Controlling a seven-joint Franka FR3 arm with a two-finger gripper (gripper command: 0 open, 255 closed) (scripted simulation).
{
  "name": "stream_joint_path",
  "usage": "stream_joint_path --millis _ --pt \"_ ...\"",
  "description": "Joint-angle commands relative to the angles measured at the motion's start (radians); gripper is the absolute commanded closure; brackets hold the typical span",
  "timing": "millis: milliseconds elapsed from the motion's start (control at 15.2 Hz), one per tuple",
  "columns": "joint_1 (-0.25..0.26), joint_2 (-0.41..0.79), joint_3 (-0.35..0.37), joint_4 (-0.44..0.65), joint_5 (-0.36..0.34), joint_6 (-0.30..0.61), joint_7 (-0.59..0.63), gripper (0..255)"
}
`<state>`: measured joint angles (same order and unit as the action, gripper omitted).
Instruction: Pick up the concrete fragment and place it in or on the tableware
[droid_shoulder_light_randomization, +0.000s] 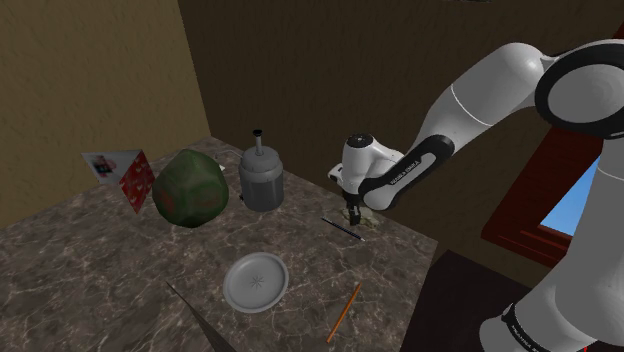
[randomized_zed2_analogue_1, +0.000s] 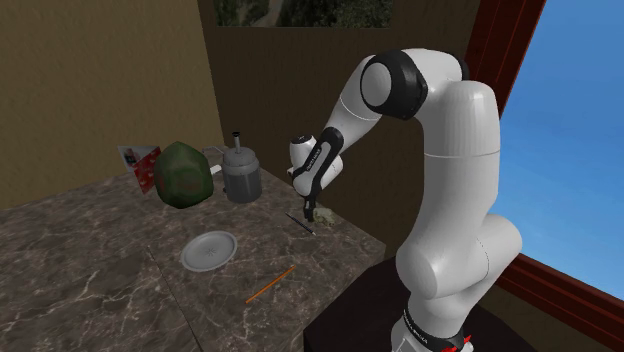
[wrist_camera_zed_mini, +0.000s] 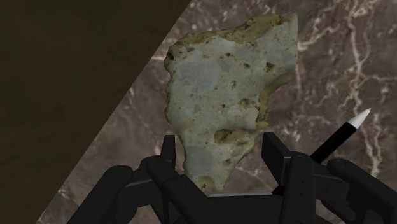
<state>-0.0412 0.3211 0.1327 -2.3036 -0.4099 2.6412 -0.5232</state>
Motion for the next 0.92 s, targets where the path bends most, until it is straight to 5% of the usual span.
stream_joint_path --millis 0,858 --pt "-0.003 -0.013 0.004 -0.002 0.008 -0.011 -0.008 255" --pt "-0.027 -0.164 0.046 0.002 0.112 -0.156 -0.101 255"
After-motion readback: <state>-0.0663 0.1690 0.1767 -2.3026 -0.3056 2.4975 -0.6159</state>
